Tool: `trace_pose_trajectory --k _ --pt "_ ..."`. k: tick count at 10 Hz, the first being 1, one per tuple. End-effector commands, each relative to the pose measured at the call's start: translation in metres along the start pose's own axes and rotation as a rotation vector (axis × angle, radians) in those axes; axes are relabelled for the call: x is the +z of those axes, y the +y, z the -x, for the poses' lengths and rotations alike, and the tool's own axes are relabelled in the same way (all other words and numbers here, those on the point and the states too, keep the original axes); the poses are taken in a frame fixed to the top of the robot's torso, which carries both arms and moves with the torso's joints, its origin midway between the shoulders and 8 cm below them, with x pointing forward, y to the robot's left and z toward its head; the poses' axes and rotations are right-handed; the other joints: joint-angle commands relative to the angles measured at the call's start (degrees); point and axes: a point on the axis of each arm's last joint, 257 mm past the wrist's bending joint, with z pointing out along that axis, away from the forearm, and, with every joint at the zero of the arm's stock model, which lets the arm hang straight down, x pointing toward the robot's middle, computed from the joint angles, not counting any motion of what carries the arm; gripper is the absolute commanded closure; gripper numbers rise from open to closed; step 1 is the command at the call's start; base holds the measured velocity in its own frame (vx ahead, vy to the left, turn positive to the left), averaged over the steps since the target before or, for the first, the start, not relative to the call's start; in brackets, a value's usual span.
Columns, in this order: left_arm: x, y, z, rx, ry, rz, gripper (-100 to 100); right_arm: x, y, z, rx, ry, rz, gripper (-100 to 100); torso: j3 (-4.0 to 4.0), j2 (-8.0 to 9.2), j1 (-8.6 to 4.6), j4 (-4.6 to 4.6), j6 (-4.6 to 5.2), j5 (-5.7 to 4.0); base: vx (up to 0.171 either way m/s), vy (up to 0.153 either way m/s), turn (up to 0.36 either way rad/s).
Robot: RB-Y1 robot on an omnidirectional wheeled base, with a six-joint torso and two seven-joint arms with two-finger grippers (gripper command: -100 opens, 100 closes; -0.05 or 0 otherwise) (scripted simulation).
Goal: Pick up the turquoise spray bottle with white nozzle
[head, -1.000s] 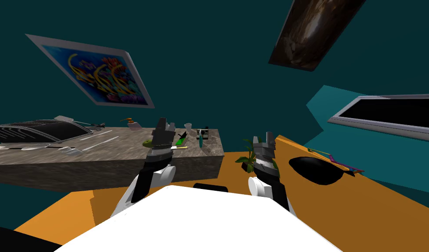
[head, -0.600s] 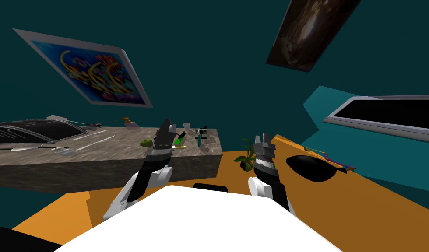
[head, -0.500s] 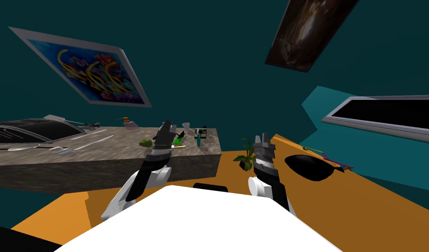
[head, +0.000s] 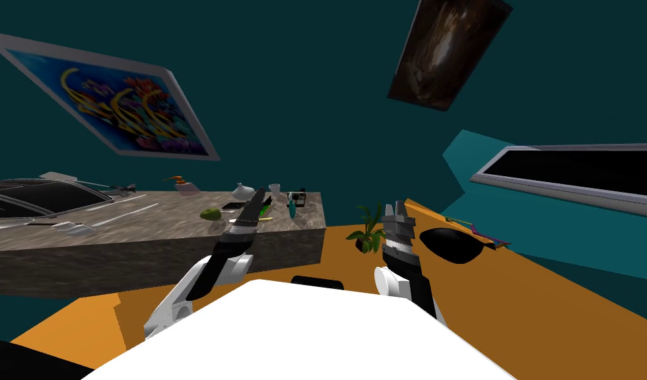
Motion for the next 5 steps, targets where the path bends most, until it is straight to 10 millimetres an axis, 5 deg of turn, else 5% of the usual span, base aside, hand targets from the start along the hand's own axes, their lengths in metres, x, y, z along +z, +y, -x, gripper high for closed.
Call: trace_pose_trajectory --k 1,5 --pt "-0.004 0.022 -0.001 0.075 0.027 0.047 -100 0.000 0.000 0.000 0.000 0.000 0.000 0 0.00 0.00 0.00 0.00 0.00 0.00 -0.070 -0.122 -0.071" --pt "-0.020 0.074 0.000 0.250 0.088 0.162 -100 0.000 0.000 0.000 0.000 0.000 0.000 0 0.02 0.04 -0.04 0.01 0.00 -0.01 -0.064 -0.139 -0.066"
